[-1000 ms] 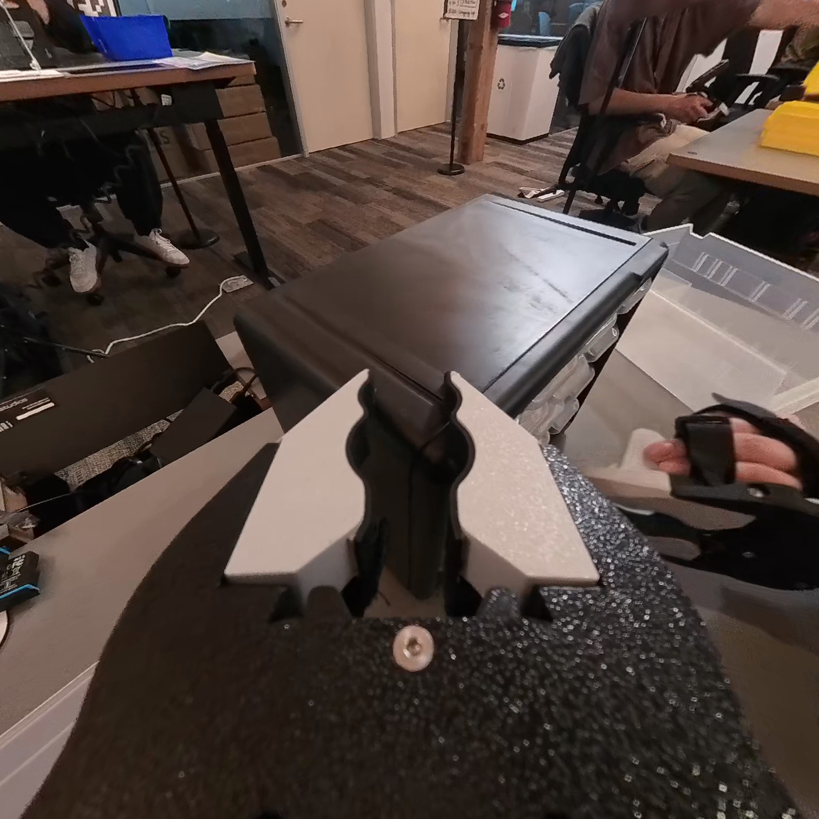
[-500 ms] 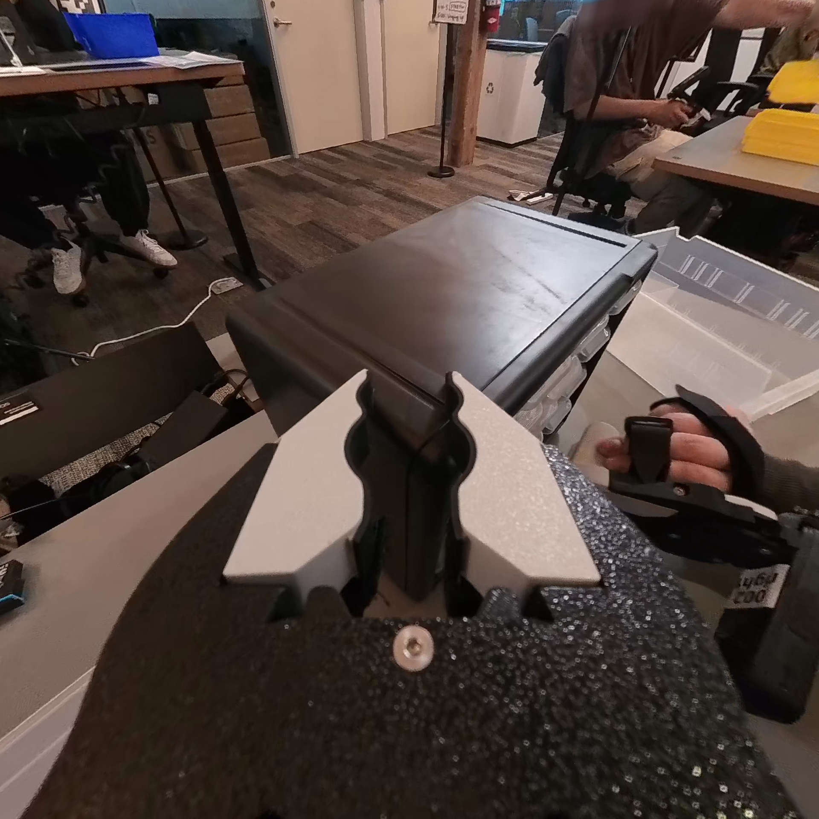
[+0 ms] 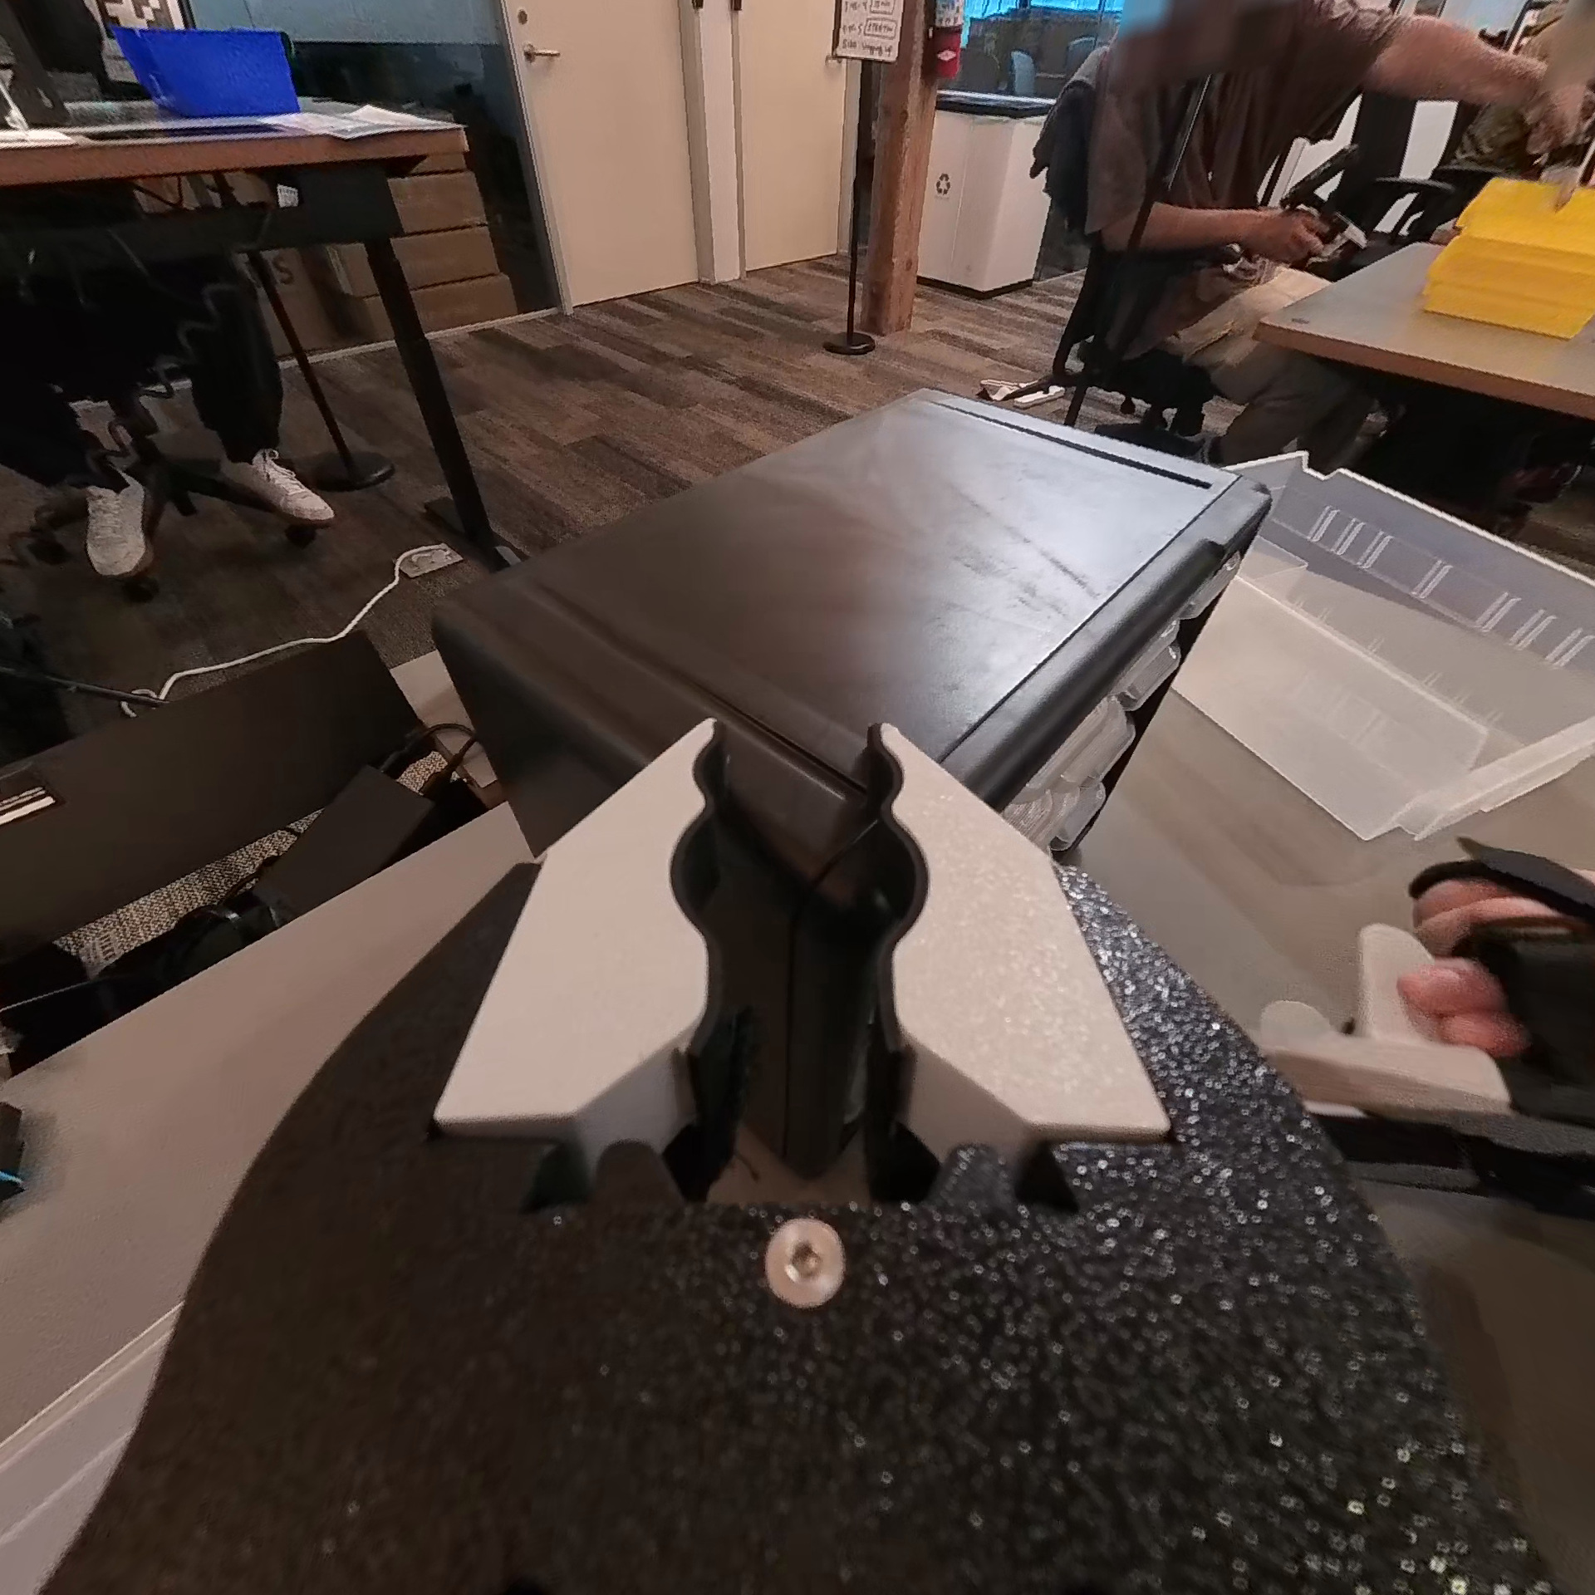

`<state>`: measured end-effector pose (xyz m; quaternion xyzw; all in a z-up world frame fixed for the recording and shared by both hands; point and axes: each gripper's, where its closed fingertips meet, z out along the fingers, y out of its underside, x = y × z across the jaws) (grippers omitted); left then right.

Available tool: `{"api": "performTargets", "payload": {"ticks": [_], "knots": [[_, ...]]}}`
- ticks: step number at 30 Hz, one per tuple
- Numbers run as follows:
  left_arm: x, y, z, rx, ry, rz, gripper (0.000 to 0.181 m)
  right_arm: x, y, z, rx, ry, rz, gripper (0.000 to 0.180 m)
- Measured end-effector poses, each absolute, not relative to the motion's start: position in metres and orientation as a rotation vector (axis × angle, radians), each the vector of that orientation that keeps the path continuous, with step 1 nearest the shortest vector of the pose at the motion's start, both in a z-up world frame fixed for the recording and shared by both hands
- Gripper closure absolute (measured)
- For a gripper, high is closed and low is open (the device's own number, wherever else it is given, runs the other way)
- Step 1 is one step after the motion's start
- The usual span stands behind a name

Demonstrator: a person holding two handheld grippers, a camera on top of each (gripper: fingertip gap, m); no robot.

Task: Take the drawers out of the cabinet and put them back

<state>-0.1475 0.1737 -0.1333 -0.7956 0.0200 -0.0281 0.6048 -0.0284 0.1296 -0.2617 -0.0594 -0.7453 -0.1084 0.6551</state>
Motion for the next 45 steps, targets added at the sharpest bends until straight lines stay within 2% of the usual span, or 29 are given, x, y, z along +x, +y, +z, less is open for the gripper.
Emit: {"api": "performTargets", "payload": {"ticks": [2,4,6,9,21,28,31,38,45], "knots": [[-0.147,0.174,-0.133,-1.841,0.046,-0.065,0.151,-0.034,0.147,-0.265,-0.191,-1.703,-0.288,0.083],[-0.148,0.174,-0.133,-1.84,0.046,-0.065,0.15,-0.042,0.16,-0.27,-0.211,-1.718,-0.331,0.081],[-0.147,0.174,-0.133,-1.84,0.047,-0.065,0.151,-0.049,0.17,-0.274,-0.213,-1.711,-0.39,0.093],[-0.147,0.174,-0.133,-1.841,0.048,-0.063,0.15,-0.052,0.169,-0.273,-0.148,-1.683,-0.484,0.132],[-0.146,0.177,-0.133,-1.836,0.052,-0.073,0.152,-0.012,0.132,-0.281,-0.261,-1.743,-0.388,0.137],[-0.145,0.177,-0.133,-1.832,0.052,-0.079,0.152,-0.008,0.125,-0.251,-0.607,-1.788,0.168,0.137],[-0.145,0.177,-0.133,-1.833,0.054,-0.077,0.152,-0.005,0.127,-0.245,-0.654,-1.812,0.237,0.138],[-0.143,0.179,-0.133,-1.831,0.059,-0.095,0.152,0.021,0.13,-0.255,-0.446,-1.938,-0.16,0.138],[-0.143,0.179,-0.133,-1.83,0.058,-0.094,0.152,0.105,0.183,-0.285,-0.901,-2.138,-0.554,0.138]]}}
